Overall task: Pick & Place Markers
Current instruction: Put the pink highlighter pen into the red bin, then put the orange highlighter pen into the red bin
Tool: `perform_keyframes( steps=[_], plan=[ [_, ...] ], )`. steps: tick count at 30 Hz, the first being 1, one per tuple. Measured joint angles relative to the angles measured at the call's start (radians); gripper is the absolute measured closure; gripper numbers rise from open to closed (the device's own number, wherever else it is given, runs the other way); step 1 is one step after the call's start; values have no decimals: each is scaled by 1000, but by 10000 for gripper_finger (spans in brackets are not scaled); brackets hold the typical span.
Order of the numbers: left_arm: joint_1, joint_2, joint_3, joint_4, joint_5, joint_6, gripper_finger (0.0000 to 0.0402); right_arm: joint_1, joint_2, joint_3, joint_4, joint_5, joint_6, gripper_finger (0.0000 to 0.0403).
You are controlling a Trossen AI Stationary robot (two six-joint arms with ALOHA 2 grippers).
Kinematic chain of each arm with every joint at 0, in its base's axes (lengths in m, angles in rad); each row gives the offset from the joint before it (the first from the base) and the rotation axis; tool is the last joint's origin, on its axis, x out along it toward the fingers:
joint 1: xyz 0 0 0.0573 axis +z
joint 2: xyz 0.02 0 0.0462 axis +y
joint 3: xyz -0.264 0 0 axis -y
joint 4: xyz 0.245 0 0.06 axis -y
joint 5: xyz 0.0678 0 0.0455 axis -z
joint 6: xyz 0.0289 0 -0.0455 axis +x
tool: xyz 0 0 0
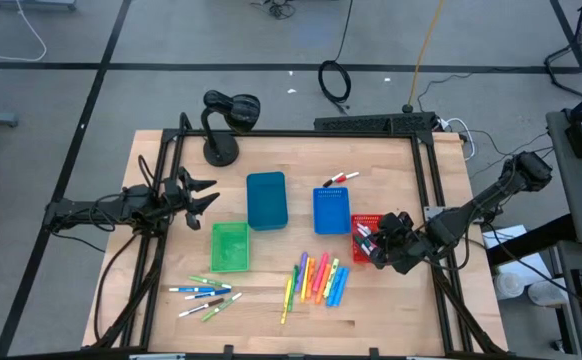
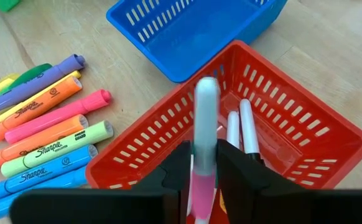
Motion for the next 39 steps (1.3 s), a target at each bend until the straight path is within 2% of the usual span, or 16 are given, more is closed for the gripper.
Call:
perform_keyframes(
  steps=[10,13,16,24,27,30,33,35,37,39],
  plan=[
    [0,0,0,0,0,0,217,0,0,0,27,39,-38,323],
    [0,0,0,0,0,0,217,0,0,0,37,94,-64,324],
    [0,0,0,0,0,0,218,-10,0,-1,71,197,-138,325],
    [0,0,0,0,0,0,217,-99,0,-3,318,553,-572,321],
    [0,0,0,0,0,0,217,-161,0,-28,487,673,-774,321],
    [0,0,0,0,0,0,217,-236,0,-68,691,729,-982,321],
    [0,0,0,0,0,0,217,-320,0,-114,902,712,-1151,322],
    [0,0,0,0,0,0,217,-385,1,-143,1036,638,-1238,324],
    [0,0,0,0,0,0,217,-455,1,-161,1144,500,-1308,325],
    [0,0,0,0,0,0,217,-525,1,-166,1207,315,-1354,326]
  ],
)
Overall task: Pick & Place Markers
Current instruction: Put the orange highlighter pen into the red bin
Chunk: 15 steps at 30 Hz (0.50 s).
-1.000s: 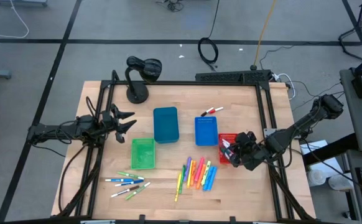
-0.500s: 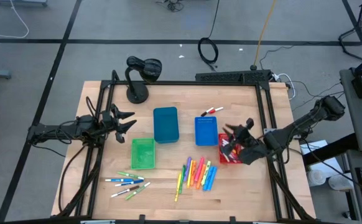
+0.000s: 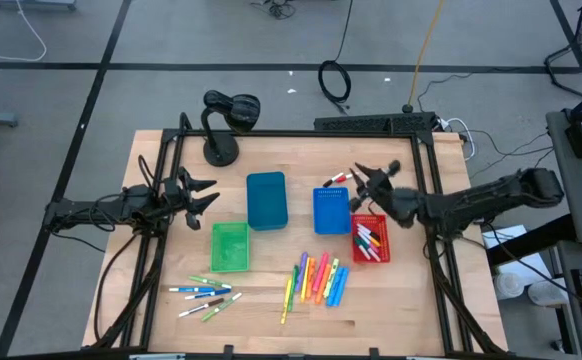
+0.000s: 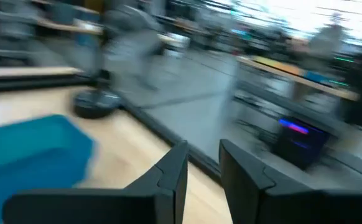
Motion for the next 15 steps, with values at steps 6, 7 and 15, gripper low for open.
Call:
perform_keyframes(
  steps=[6,7,15],
  plan=[
    [0,0,0,0,0,0,217,-171,0,27,-90,-424,-120,324],
    [0,0,0,0,0,0,217,-193,0,51,-168,-426,-149,322],
    [0,0,0,0,0,0,217,-458,108,493,-1025,-552,-116,268]
  ],
)
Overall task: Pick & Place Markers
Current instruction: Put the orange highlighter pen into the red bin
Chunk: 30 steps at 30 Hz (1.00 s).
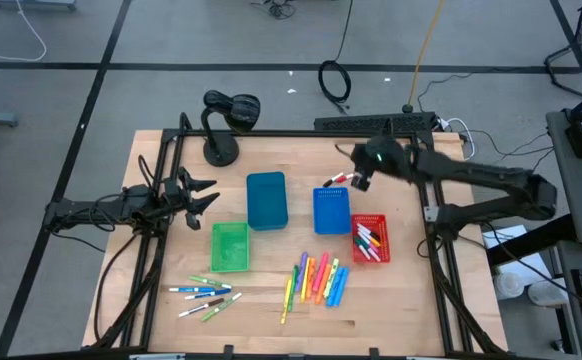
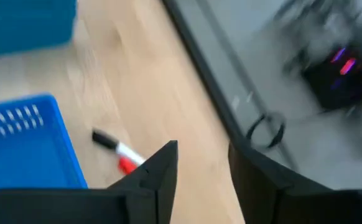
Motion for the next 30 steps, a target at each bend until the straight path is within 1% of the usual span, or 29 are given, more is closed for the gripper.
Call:
perform_keyframes(
  steps=[2,3,5,6,7,13,18,25,30],
  plan=[
    [0,0,0,0,0,0,217,-73,65,67,-91,-92,-4,258],
    [0,0,0,0,0,0,217,-106,96,83,-118,-162,-23,254],
    [0,0,0,0,0,0,217,-154,156,87,-144,-295,-79,251],
    [0,0,0,0,0,0,217,-171,187,86,-142,-342,-106,251],
    [0,0,0,0,0,0,217,-184,216,84,-135,-366,-128,251],
    [0,0,0,0,0,0,217,-237,374,67,-121,-375,-186,259],
    [0,0,0,0,0,0,217,-241,466,61,-104,-446,-196,261],
    [0,0,0,0,0,0,217,-239,561,63,-68,-448,-228,261],
    [0,0,0,0,0,0,217,-239,594,67,-71,-450,-227,261]
  ],
)
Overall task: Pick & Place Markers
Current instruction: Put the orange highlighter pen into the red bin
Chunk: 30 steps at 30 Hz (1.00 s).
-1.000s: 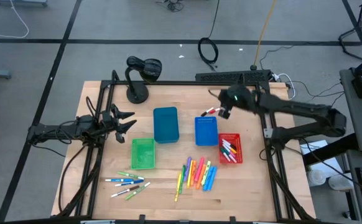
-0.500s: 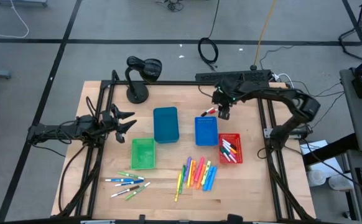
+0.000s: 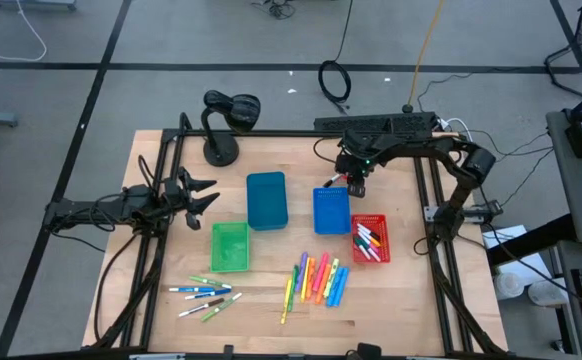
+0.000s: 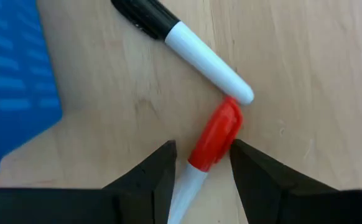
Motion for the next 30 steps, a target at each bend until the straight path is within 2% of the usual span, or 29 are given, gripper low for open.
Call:
perform_keyframes(
  steps=[4,8,18,30],
  plan=[
    [0,0,0,0,0,0,217,0,-3,0,-8,8,24,262],
    [0,0,0,0,0,0,217,2,-3,-2,-25,66,55,278],
    [0,0,0,0,0,0,217,0,-1,-3,-25,47,31,377],
    [0,0,0,0,0,0,217,7,-29,-7,5,55,75,373]
  ],
)
